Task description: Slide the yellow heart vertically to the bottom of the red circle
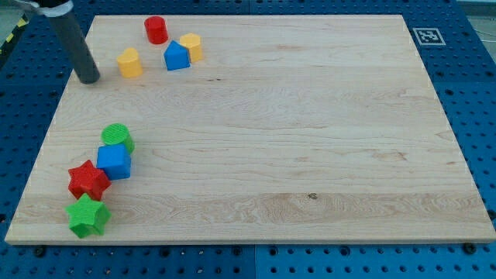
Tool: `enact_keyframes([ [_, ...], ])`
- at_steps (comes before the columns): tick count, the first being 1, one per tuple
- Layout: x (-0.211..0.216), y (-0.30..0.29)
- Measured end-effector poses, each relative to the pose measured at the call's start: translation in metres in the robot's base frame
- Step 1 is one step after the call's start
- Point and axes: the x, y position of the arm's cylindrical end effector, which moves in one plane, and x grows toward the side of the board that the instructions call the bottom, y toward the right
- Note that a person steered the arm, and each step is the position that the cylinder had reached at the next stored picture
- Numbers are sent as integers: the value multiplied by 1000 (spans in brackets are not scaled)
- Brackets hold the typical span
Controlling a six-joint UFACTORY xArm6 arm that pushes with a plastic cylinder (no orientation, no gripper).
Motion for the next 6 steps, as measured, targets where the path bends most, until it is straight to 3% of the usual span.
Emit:
enact_keyframes([
  [2,-28,0],
  [6,-21,88],
])
